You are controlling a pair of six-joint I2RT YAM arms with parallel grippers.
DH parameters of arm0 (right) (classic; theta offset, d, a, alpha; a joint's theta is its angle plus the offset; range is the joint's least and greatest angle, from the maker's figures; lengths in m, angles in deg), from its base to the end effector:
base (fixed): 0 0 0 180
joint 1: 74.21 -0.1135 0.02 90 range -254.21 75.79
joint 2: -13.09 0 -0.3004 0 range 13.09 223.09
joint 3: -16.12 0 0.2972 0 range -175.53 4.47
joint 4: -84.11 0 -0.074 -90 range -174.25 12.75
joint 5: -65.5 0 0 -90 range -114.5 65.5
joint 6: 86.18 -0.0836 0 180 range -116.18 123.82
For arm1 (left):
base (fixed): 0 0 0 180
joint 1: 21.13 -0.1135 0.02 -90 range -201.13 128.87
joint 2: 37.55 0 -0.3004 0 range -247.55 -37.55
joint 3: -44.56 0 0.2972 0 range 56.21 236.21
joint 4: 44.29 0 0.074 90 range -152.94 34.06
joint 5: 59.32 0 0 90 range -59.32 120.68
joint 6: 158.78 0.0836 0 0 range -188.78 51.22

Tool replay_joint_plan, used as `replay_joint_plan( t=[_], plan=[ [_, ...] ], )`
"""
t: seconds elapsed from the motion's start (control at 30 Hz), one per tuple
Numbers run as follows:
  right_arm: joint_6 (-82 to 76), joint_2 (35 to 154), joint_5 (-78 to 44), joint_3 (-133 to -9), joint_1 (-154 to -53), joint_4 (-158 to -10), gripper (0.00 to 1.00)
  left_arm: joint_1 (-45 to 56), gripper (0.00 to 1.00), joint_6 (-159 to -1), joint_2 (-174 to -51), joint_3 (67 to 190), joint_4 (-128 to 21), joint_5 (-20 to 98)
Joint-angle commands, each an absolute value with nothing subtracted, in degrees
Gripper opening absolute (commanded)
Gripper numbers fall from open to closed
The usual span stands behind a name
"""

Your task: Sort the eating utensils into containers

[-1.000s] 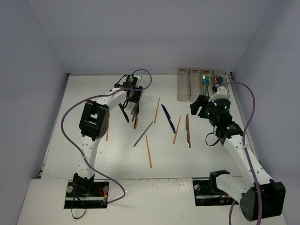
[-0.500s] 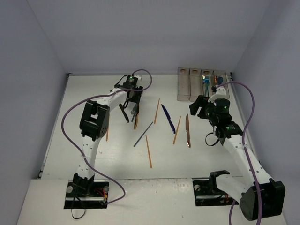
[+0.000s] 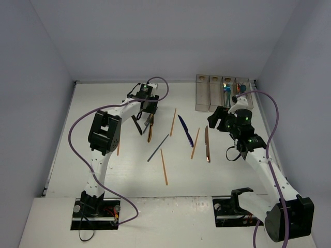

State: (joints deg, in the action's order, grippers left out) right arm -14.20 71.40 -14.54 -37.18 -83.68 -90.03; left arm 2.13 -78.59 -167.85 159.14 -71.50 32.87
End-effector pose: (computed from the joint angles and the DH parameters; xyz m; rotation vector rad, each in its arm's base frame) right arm 0.3052 0.0656 0.3137 0.0049 1.7846 0.5001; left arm 0.5644 -0.2461 0.1548 0.2938 2.3248 -0.3334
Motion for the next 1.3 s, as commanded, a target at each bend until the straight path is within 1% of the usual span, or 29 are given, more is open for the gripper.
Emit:
replay_joint_plan(
  t=[0.0, 0.2, 0.3, 0.47, 0.67, 0.8, 0.93, 1.0, 1.27],
  plan=[
    [-14.4, 71.3, -13.8, -37.0, -84.0, -93.7, 0.66, 2.7, 0.50, -79.1, -165.2, 160.5, -69.5, 32.7],
    [-14.5, 71.5, -13.9, -37.1, -84.1, -93.7, 0.66, 2.7, 0.48, -78.6, -168.8, 164.8, -72.8, 31.4],
    [-14.6, 71.6, -13.9, -37.0, -84.1, -93.7, 0.67, 2.7, 0.42, -78.9, -170.2, 166.2, -73.4, 31.4],
    [-14.8, 71.8, -14.0, -36.9, -84.4, -93.7, 0.66, 2.5, 0.34, -79.4, -172.1, 168.4, -74.0, 32.1],
    [-15.0, 72.1, -14.1, -36.8, -84.5, -93.7, 0.67, 2.3, 0.30, -81.0, -174.2, 171.3, -74.1, 34.0],
    [-15.0, 72.2, -14.1, -36.9, -84.5, -93.7, 0.67, 2.3, 0.21, -81.6, -176.2, 173.2, -75.4, 34.7],
    [-15.0, 72.5, -14.2, -36.9, -84.6, -93.8, 0.67, 2.3, 0.09, -82.0, -176.3, 172.3, -75.5, 35.0],
    [-15.1, 72.6, -14.1, -37.0, -84.6, -93.7, 0.67, 2.2, 0.02, -81.8, -176.0, 172.1, -75.6, 34.4],
    [-15.1, 73.1, -14.3, -37.8, -85.2, -93.8, 0.67, 0.8, 0.00, -81.0, -172.3, 172.5, -76.2, 32.9]
  ],
)
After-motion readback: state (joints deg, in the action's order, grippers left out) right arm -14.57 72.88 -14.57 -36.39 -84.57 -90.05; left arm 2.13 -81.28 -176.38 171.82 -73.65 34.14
